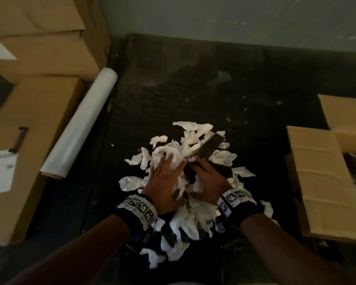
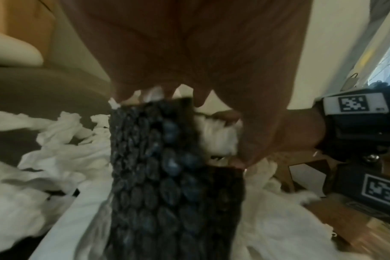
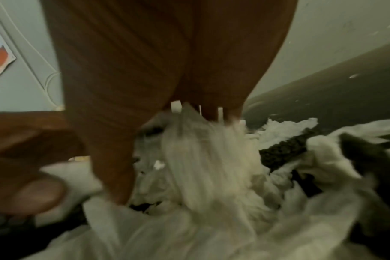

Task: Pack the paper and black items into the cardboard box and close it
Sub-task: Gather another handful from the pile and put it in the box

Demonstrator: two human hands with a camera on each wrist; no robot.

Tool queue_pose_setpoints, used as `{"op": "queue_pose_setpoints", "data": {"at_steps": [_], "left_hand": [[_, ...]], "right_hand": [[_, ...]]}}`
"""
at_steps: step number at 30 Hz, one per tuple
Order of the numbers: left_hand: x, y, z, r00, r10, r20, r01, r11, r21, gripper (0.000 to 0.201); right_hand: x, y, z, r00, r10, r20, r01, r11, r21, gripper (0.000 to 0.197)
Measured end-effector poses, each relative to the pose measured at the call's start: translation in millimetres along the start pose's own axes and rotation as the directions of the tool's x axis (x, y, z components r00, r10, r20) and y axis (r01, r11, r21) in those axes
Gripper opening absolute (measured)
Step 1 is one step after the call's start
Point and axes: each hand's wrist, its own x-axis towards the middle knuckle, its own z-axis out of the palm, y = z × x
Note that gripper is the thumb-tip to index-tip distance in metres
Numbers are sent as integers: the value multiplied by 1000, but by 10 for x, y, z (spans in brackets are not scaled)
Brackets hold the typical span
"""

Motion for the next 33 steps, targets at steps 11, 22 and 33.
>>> {"op": "queue_pose_setpoints", "data": {"at_steps": [11, 22, 33], "left_hand": [[-530, 79, 33, 988, -140, 59, 133, 985, 108, 156], [65, 78, 277, 929, -304, 211, 290, 952, 98, 166], [94, -152, 637, 947, -314, 74, 310, 949, 64, 129]], "right_hand": [[-647, -39, -60, 995, -52, 91, 71, 971, -227, 154], [-20, 68, 6, 960, 118, 252, -29, 943, -331, 165], [242, 318, 385, 981, 86, 173, -43, 971, -235, 134]]}}
